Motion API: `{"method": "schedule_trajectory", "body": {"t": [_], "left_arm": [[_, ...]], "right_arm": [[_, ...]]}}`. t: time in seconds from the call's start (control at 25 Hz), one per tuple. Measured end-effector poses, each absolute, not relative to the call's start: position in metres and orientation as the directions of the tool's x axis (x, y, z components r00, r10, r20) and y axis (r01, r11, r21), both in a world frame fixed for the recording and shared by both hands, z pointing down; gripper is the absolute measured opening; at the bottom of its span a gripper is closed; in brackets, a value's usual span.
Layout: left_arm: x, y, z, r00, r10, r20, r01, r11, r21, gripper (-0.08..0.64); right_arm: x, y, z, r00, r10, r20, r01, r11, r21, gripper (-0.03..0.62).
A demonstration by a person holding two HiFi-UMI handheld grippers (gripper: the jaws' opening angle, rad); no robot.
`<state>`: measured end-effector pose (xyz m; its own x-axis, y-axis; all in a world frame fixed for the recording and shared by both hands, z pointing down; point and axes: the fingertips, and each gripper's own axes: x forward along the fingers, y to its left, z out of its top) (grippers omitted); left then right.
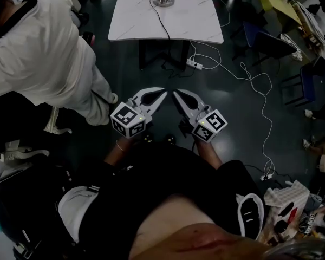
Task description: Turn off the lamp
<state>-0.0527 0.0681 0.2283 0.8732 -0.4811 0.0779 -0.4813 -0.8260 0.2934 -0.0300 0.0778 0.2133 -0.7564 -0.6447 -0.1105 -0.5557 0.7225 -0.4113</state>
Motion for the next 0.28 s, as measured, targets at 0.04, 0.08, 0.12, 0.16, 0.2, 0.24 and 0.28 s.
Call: {"method": "schedule_trajectory", "body": {"t": [0.04,0.08,0.12,0.16,0.2,0.24,0.28], "left_arm": [[-0.056,0.069,0.228,0.873,-0.481,0.078,-0.482,-0.825,0.294,0.006],[-0.059,0.069,0.227,0.873,-0.482,0.078,-0.482,-0.824,0.297,0.006],[-0.062,0.07,0.227,0.872,-0.483,0.076,-0.482,-0.823,0.3,0.006],[-0.066,0.07,0.228,0.871,-0.485,0.075,-0.483,-0.822,0.302,0.006],[-0.069,0.071,0.228,0.87,-0.487,0.075,-0.485,-0.82,0.305,0.006],[-0.073,0.071,0.229,0.869,-0.488,0.075,-0.486,-0.818,0.307,0.006],[-0.076,0.071,0.23,0.869,-0.49,0.075,-0.487,-0.817,0.309,0.006]], "right_arm": [[-0.034,0.078,0.213,-0.759,-0.643,-0.108,-0.555,0.724,-0.41,0.0],[-0.037,0.078,0.212,-0.76,-0.641,-0.106,-0.554,0.725,-0.41,0.0],[-0.04,0.078,0.212,-0.762,-0.64,-0.104,-0.554,0.726,-0.408,0.0],[-0.044,0.078,0.211,-0.763,-0.638,-0.101,-0.554,0.726,-0.407,0.0],[-0.047,0.078,0.212,-0.764,-0.637,-0.099,-0.553,0.727,-0.407,0.0],[-0.05,0.078,0.212,-0.766,-0.636,-0.097,-0.553,0.728,-0.406,0.0],[-0.053,0.078,0.213,-0.767,-0.635,-0.095,-0.552,0.728,-0.406,0.0]]}}
